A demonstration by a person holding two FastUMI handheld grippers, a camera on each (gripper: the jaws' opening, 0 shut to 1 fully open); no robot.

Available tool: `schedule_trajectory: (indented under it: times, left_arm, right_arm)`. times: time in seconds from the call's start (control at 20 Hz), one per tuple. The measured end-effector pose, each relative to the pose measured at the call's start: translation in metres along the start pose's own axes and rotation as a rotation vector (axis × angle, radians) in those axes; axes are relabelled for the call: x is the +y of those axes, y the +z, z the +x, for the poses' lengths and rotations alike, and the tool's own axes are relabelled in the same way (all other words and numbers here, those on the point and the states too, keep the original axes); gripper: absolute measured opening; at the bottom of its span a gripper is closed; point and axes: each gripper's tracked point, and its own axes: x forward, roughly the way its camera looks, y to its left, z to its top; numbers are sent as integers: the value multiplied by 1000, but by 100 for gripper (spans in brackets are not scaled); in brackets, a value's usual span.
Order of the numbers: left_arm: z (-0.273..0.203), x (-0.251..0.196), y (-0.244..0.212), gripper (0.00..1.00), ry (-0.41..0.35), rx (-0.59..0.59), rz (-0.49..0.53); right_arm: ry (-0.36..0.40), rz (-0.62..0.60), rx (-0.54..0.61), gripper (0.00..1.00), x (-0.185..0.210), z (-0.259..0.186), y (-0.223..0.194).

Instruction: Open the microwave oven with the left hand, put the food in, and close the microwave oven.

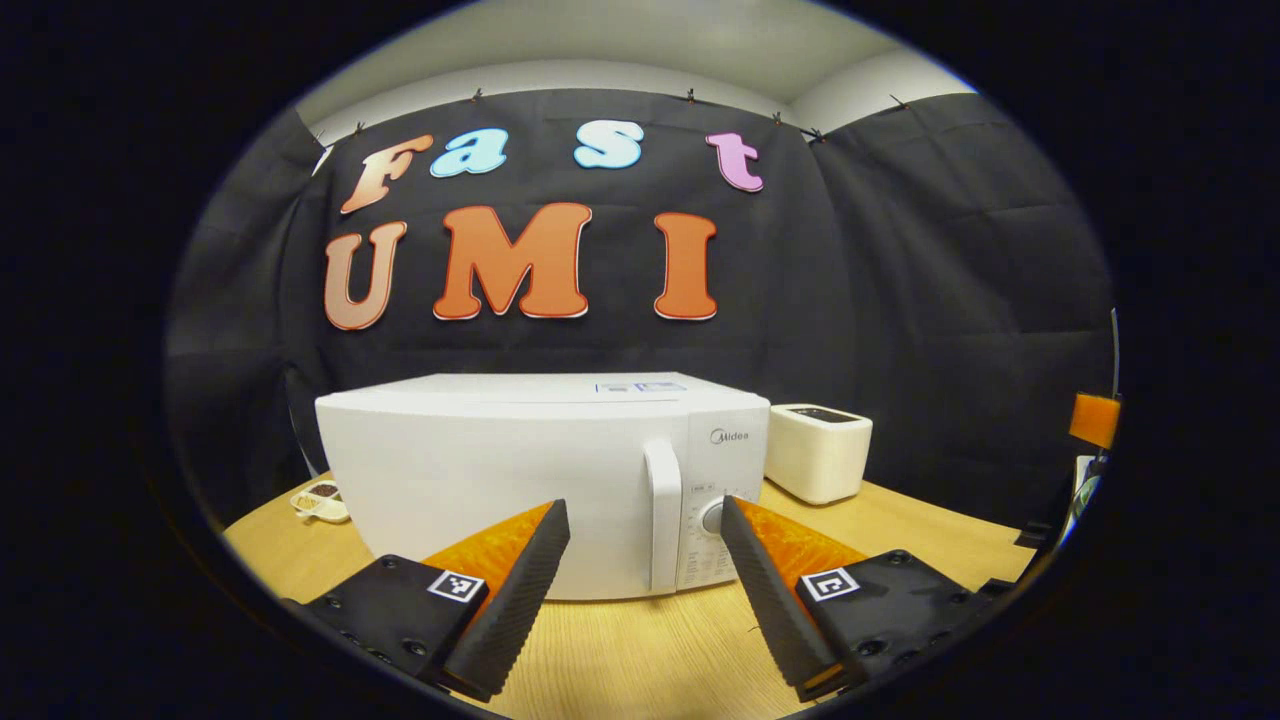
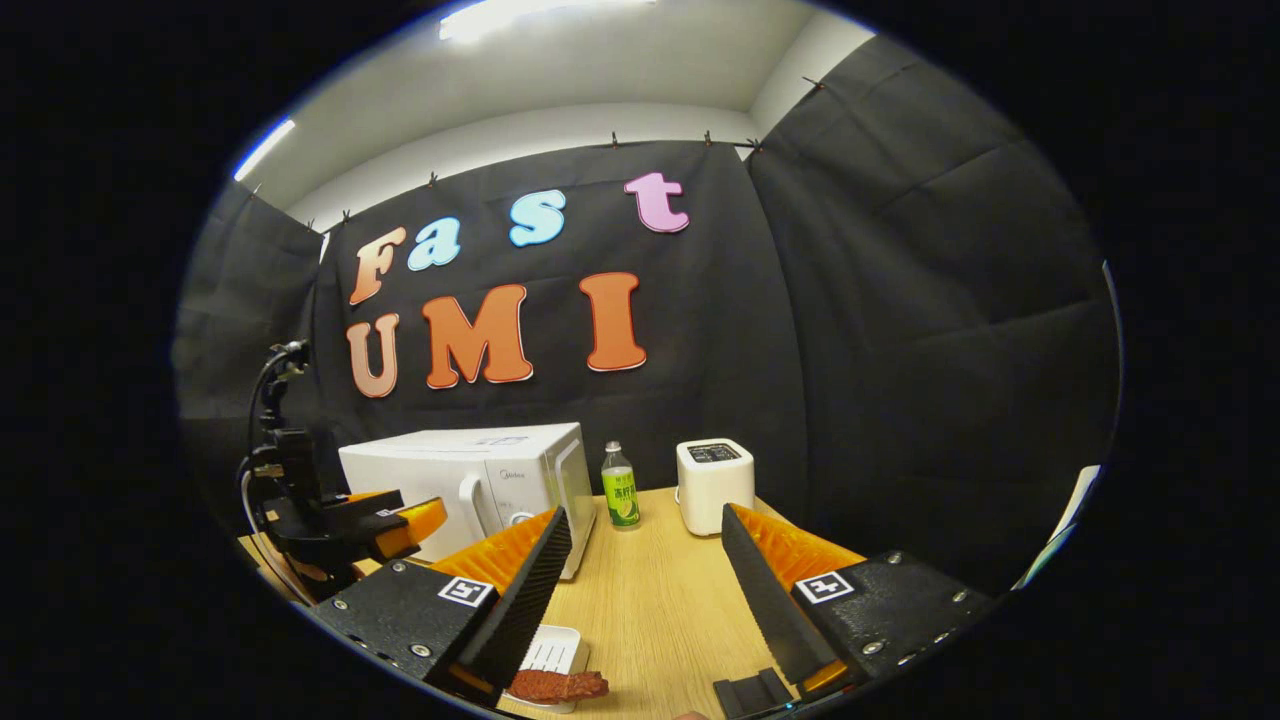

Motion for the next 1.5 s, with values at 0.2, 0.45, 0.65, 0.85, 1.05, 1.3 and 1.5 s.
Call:
schedule_trajectory:
  times: [0.2,0.45,0.65,0.85,1.05,1.3,1.5]
  left_arm:
    - [34,-4,-25,94,15,47,-5]
    - [67,-2,-44,80,69,74,8]
    - [77,0,-50,75,131,71,3]
    - [85,-6,-57,52,162,70,-9]
    - [83,-8,-55,21,154,67,0]
    - [79,-5,-58,13,150,89,-18]
    - [52,-5,-58,14,166,69,-14]
  right_arm:
    - [-4,-3,46,94,-9,6,-23]
    - [5,6,97,94,-9,12,-49]
    - [18,26,131,94,-11,13,-62]
    - [15,66,150,94,-14,12,-67]
    - [20,90,160,93,-12,4,-72]
    - [35,123,195,93,-3,-4,-84]
    - [20,96,209,94,-6,1,-89]
